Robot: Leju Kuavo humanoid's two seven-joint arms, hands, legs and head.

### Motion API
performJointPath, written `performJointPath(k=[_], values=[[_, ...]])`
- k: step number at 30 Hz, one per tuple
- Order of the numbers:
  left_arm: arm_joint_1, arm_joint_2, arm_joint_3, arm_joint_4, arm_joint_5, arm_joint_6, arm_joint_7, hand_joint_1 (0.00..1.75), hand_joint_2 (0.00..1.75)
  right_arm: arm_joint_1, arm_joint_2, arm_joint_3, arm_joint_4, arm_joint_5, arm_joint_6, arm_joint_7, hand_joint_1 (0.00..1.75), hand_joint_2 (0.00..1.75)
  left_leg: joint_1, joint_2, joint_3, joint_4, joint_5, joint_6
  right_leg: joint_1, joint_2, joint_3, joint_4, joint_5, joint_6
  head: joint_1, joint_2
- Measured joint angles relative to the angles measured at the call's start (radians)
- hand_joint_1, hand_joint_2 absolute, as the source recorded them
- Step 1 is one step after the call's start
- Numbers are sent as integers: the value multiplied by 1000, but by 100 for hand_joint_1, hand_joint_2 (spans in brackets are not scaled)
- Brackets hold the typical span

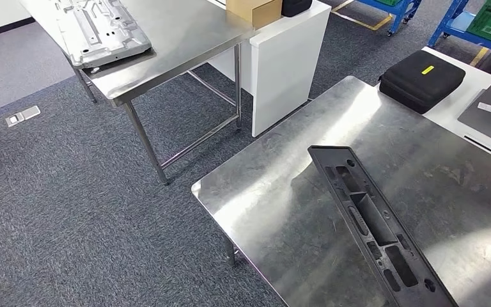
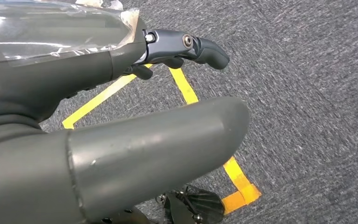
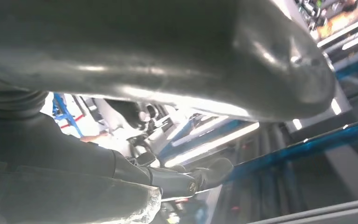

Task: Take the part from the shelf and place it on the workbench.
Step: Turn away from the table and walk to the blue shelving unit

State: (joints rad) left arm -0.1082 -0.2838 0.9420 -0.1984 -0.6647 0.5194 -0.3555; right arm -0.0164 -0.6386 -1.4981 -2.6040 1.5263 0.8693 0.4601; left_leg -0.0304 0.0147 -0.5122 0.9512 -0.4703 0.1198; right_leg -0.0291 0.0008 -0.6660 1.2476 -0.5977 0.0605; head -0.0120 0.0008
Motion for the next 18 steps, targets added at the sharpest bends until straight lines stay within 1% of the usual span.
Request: performJointPath(k=[1, 2, 3, 4, 5, 6, 7, 8, 9, 10, 11, 12, 14, 15, 16, 17, 18], values=[[0, 0, 0, 0, 0, -1, 0, 0, 0, -1, 29, 0, 0, 0, -27, 3, 0, 0, 1, 1, -1, 2, -1, -3, -5, 0, -4, 13, 0, 9, 1, 0], [0, -1, 0, 1, 0, -3, 0, 0, 0, -1, 49, 0, 0, 0, -40, 4, 0, 0, 2, 1, -3, 5, -2, -8, -10, -1, 13, -16, 16, 22, 1, 0], [0, -1, 0, 1, 0, -4, 0, 0, 0, -1, 64, 0, 1, 0, -46, 4, 0, 0, 4, 0, -4, 12, -6, -14, -17, -2, 49, -77, 41, 36, 1, 0], [0, -1, 0, 1, 0, -5, 0, 0, 0, -2, 77, 0, 1, 0, -49, 5, 0, 0, 5, 0, -7, 23, -12, -23, -22, -3, 85, -143, 63, 47, 3, 0], [0, 0, 0, 1, 0, -5, 0, 0, 0, -2, 89, 0, 0, 0, -51, 5, 0, 0, 5, -1, -11, 38, -20, -32, -22, -3, 113, -198, 80, 50, 5, 0], [0, 0, 0, 1, -1, -5, 0, 0, 0, -4, 101, 0, 0, 0, -52, 6, 0, 0, 4, -1, -15, 50, -28, -40, -20, -2, 127, -229, 87, 44, 7, 0], [0, 1, 0, 1, -1, -5, 0, 0, 0, -5, 113, 0, -1, 0, -59, 10, 0, 0, 2, -1, -18, 58, -35, -46, -16, 0, 129, -236, 86, 32, 7, 0], [0, 1, 0, 1, -3, -5, 1, 0, 0, -5, 128, 0, -1, 0, -76, 18, 0, 0, 1, -1, -19, 63, -39, -48, -13, 2, 128, -236, 87, 18, 6, 0], [-1, 1, 0, 1, -5, -6, 1, 0, 0, -2, 148, 0, -1, -2, -107, 33, 0, 0, 4, -1, -20, 65, -40, -50, -16, 3, 131, -234, 87, 8, 4, 0], [-1, 1, 0, 1, -8, -7, 1, 0, 0, 8, 176, 0, -1, -8, -153, 57, 0, 0, 7, -2, -23, 73, -47, -53, -17, 3, 133, -234, 88, 1, 2, 0], [-1, 1, -1, 1, -12, -8, 2, 0, 0, 28, 217, 0, -1, -24, -221, 93, 0, 0, 11, -4, -32, 95, -64, -59, -20, 2, 136, -234, 90, -6, 1, 0], [-1, 1, -1, 1, -15, -10, 4, 0, 0, 57, 272, 0, -3, -50, -306, 134, 0, 0, 15, -5, -50, 137, -91, -66, -20, 1, 138, -234, 91, -12, 0, 0], [-1, 1, -2, 1, -20, -15, 9, 0, 0, 115, 397, 0, -7, -106, -467, 204, 0, 0, 20, -7, -110, 264, -159, -79, -17, -2, 135, -234, 92, -19, -1, 0], [0, 1, -2, 1, -23, -17, 13, 0, 0, 138, 456, 0, -9, -125, -529, 221, 0, 0, 23, -7, -139, 320, -178, -83, -16, -2, 133, -234, 92, -19, -1, 0], [0, 1, -3, 1, -27, -19, 17, 0, 0, 158, 508, 0, -9, -137, -574, 227, 0, 0, 25, -7, -155, 347, -179, -84, -16, -2, 133, -234, 92, -20, -2, 0], [0, 1, -4, 1, -31, -21, 19, 0, 0, 179, 559, 0, -10, -147, -613, 230, 0, 0, 25, -7, -152, 335, -159, -83, -15, -1, 134, -234, 91, -20, -2, 0], [0, 1, -4, 2, -34, -23, 22, 0, 0, 199, 605, 0, -10, -157, -647, 231, 0, 0, 25, -8, -130, 284, -124, -78, -14, 1, 136, -234, 90, -21, -3, 0]])
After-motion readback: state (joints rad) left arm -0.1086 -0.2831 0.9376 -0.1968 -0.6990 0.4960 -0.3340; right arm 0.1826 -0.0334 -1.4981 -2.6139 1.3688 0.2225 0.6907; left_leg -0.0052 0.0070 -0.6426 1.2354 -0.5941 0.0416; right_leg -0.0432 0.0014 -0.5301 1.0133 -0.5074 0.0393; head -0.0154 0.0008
